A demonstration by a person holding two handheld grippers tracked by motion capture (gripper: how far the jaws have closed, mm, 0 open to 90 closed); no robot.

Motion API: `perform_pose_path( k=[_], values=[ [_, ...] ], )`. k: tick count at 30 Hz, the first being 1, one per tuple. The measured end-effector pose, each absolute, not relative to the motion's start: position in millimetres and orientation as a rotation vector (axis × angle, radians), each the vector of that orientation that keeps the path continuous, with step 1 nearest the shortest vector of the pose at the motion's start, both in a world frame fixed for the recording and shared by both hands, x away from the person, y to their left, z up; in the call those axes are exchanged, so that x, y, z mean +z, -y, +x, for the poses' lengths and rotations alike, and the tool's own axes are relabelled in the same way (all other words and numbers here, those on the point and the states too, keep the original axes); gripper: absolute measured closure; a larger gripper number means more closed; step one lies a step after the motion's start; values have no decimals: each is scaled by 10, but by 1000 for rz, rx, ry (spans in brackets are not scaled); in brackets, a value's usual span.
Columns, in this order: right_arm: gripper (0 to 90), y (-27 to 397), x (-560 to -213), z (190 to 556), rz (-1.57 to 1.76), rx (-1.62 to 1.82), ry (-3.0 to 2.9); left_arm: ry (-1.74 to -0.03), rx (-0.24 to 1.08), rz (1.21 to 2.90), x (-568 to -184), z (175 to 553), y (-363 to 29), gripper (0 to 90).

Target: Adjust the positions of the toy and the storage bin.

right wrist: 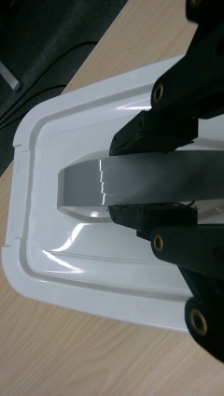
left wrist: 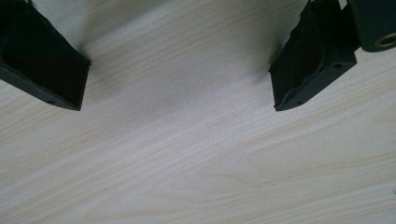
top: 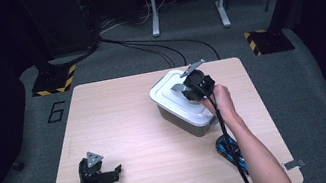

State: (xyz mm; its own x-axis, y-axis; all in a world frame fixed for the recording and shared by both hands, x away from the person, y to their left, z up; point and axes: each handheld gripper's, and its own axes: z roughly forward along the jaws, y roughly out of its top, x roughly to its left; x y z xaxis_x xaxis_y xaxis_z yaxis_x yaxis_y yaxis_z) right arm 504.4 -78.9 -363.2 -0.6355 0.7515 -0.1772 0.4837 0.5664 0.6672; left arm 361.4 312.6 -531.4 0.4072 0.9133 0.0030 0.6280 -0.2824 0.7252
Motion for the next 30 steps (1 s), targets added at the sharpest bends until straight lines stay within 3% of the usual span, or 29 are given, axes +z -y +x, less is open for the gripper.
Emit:
perform_pose_path(
  k=[30],
  values=[
    [667,467,-3623,4971,1037,847,-2376,-1307,564,2017,-5314,3613,-3126,41]
  ],
)
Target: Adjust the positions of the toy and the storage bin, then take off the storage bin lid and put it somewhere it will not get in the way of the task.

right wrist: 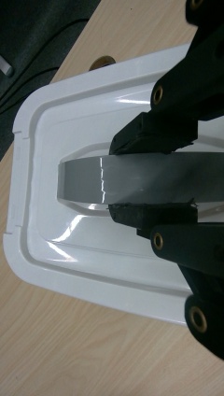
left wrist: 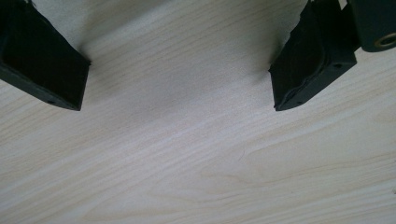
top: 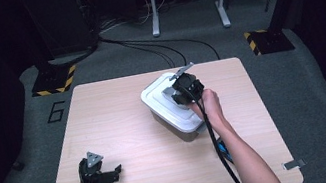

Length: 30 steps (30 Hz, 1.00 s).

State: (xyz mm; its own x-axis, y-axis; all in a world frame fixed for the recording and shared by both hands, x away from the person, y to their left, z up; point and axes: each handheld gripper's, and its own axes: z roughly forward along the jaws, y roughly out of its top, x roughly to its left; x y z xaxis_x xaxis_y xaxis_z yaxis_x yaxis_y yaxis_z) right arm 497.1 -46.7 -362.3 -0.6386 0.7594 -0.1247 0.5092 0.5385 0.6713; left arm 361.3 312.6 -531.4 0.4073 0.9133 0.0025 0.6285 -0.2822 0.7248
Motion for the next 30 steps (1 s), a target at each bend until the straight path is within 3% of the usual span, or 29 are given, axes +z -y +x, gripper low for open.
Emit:
perform_pose_path(
  k=[30],
  values=[
    [666,533,-3390,4857,1025,854,-2305,-1307,564,2017,-5313,3613,-3126,42]
  ],
)
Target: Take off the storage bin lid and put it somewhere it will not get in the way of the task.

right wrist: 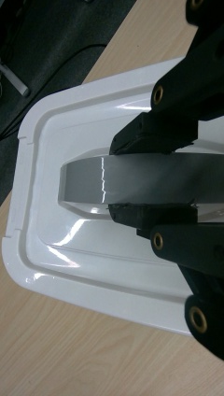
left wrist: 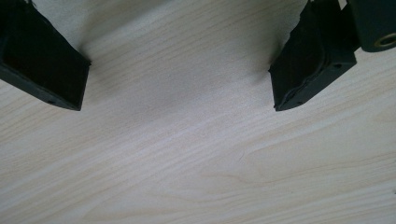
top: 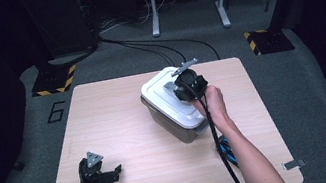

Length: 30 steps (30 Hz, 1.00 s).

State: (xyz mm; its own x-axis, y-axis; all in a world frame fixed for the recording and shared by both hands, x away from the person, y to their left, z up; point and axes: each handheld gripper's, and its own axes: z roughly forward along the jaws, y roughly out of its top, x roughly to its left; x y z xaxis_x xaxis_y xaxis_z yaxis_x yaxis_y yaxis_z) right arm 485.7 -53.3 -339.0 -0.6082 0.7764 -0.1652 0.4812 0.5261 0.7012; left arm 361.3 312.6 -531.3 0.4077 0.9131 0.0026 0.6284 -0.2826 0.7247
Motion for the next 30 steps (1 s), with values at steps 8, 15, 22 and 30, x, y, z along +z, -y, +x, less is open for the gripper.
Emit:
perform_pose_path(
  k=[8,15,22,30],
  values=[
    [666,712,-3295,4874,1080,864,-2253,-1307,564,2017,-5313,3614,-3126,42],
    [666,928,-3215,4912,1136,865,-2197,-1307,564,2017,-5313,3614,-3126,42],
    [666,1158,-3194,4960,1181,854,-2143,-1305,568,2016,-5315,3616,-3127,42],
    [666,1418,-3203,5011,1245,832,-2088,-1305,568,2016,-5314,3616,-3127,42]
  ],
)
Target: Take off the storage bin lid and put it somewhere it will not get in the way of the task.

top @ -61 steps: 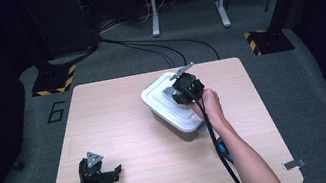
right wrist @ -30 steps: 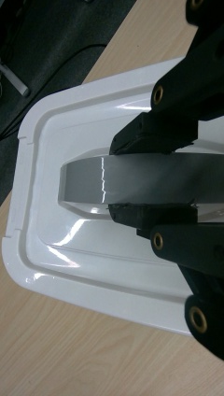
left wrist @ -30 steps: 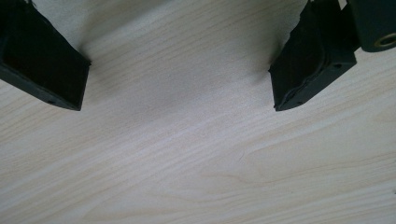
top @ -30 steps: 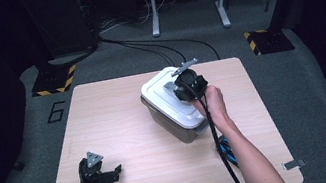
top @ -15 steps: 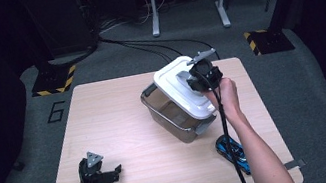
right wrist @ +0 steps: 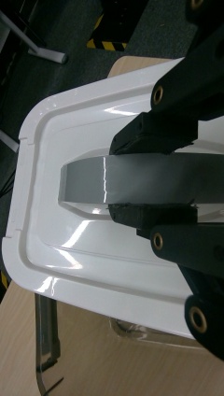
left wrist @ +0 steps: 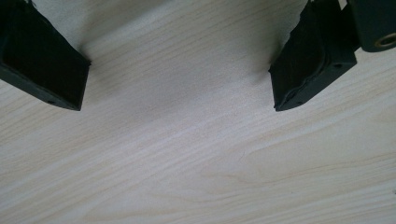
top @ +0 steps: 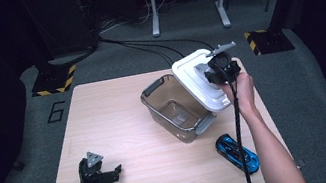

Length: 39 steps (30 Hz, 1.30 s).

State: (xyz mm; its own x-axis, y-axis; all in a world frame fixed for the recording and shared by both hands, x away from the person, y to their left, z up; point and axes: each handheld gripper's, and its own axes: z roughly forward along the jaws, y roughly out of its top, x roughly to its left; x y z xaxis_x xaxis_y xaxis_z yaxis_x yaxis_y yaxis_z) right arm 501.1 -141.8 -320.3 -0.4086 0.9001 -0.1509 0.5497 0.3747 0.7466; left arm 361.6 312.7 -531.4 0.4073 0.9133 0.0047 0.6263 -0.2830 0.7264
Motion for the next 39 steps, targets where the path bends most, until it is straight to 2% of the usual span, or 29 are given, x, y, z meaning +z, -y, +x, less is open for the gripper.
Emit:
perform_pose_path(
  k=[20,39],
  values=[
    [665,1965,-3277,5110,1378,788,-1950,-1307,563,2017,-5313,3613,-3125,42],
    [665,2064,-3618,5228,1515,699,-1907,-1305,554,2027,-5305,3612,-3130,42]
  ],
)
